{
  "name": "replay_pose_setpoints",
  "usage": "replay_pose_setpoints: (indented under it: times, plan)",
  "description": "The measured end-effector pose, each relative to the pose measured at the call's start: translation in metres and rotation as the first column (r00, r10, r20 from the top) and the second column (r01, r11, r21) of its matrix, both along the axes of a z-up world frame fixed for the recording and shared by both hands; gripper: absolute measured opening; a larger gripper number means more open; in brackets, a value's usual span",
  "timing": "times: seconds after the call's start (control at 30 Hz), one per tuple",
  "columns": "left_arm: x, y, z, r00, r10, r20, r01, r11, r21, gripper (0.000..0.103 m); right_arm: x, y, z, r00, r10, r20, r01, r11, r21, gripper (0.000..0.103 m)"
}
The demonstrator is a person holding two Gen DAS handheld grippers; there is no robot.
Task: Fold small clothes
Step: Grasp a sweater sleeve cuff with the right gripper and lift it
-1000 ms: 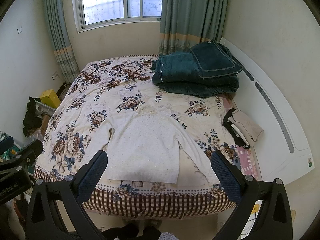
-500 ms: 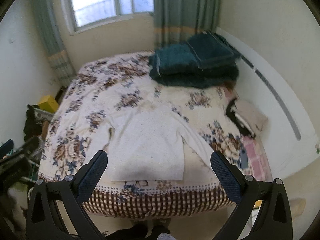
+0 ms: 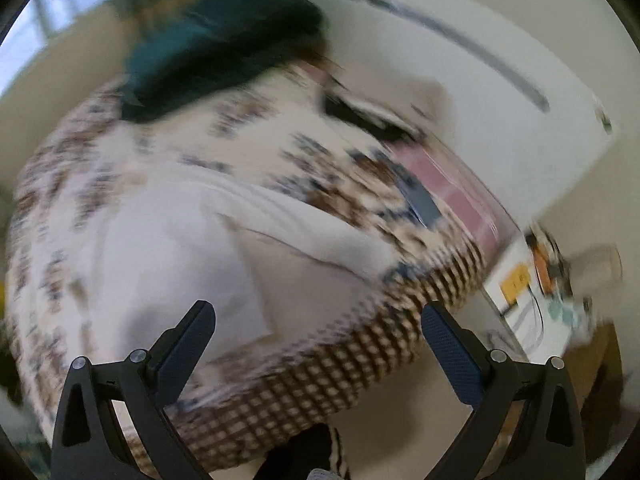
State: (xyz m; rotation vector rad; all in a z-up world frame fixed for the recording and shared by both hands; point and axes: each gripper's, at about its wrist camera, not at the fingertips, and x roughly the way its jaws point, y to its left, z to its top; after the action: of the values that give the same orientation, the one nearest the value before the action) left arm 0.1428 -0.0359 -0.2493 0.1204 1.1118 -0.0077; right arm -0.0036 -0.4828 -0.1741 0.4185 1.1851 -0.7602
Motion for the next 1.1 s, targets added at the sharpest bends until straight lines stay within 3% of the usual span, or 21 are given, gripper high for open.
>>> replay_pose_setpoints:
  times: [0.13,0.37,0.53,0.63,0.73,0.77,0.93,1.03,1.1]
  plan:
    - [0.024,-0.017,-0.063,0.996,0.056,-0.071,-0.052,0.997,0.053,0.103,-0.017,-0.088,-0.092,0.985,-0.150,-0.086,0.157,0.984,0.088,0.103]
    - [0.062,-0.043,-0.150,0.984,0.107,-0.141,-0.081,0.981,0.176,0.103,-0.032,-0.231,-0.249,0.912,-0.369,-0.182,0.402,0.893,0.205,0.103]
    - [0.086,-0.057,-0.204,0.971,0.145,-0.189,-0.105,0.973,0.203,0.103,-0.027,-0.276,-0.330,0.878,-0.443,-0.180,0.478,0.807,0.347,0.100]
    - [0.097,-0.070,-0.231,0.969,0.145,-0.198,-0.101,0.971,0.215,0.103,-0.012,-0.282,-0.363,0.898,-0.411,-0.159,0.438,0.794,0.421,0.091]
    - [0.105,-0.083,-0.249,0.969,0.133,-0.210,-0.090,0.975,0.201,0.103,0.003,-0.277,-0.366,0.916,-0.376,-0.137,0.397,0.805,0.442,0.043]
    - [0.107,-0.090,-0.255,0.969,0.125,-0.213,-0.084,0.978,0.193,0.103,0.009,-0.275,-0.360,0.926,-0.358,-0.117,0.372,0.821,0.432,0.011]
    - [0.109,-0.117,-0.275,0.969,0.074,-0.234,-0.038,0.987,0.158,0.103,0.015,-0.293,-0.309,0.938,-0.345,0.013,0.325,0.896,0.304,0.008]
    - [0.110,-0.129,-0.278,0.968,0.055,-0.244,-0.020,0.989,0.143,0.103,0.017,-0.310,-0.280,0.928,-0.367,0.062,0.341,0.906,0.252,0.008]
    - [0.111,-0.135,-0.278,0.969,0.052,-0.242,-0.019,0.991,0.136,0.103,0.025,-0.330,-0.277,0.925,-0.373,0.068,0.346,0.905,0.249,0.009]
